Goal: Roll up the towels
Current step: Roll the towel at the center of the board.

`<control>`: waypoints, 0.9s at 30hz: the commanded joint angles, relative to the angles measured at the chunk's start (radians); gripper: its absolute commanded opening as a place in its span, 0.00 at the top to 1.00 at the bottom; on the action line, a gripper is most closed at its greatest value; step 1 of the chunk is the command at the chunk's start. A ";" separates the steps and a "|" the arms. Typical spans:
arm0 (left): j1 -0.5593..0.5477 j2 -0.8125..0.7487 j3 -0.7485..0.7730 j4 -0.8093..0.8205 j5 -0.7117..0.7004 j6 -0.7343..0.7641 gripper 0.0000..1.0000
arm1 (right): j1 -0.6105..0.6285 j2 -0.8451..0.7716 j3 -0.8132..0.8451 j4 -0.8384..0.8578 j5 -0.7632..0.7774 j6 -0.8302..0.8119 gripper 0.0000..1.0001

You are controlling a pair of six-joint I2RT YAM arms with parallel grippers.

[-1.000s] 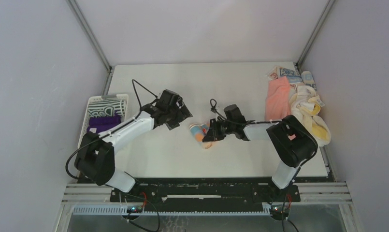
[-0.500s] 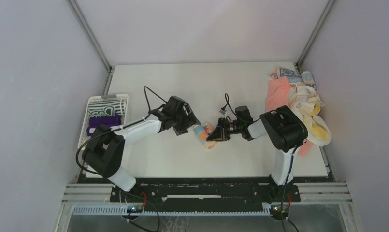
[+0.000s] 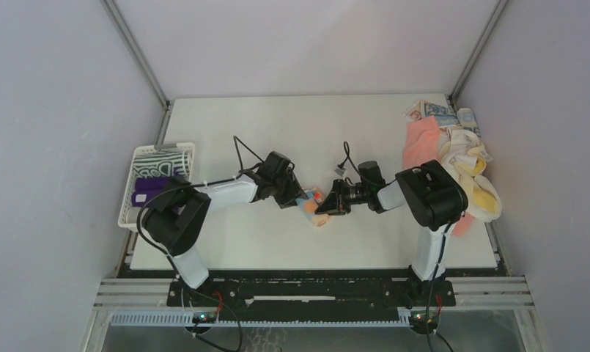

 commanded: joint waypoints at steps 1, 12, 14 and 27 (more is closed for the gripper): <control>-0.019 0.054 0.017 0.014 0.005 0.003 0.53 | 0.026 -0.021 -0.031 -0.213 0.202 -0.119 0.80; -0.032 0.116 0.030 -0.045 -0.023 0.043 0.56 | 0.221 -0.436 0.058 -0.558 0.622 -0.385 0.51; -0.032 0.114 0.033 -0.061 -0.035 0.048 0.56 | 0.288 -0.515 0.075 -0.639 0.814 -0.414 0.48; -0.040 0.109 0.044 -0.091 -0.054 0.050 0.55 | 0.665 -0.452 0.260 -0.812 1.478 -0.495 0.42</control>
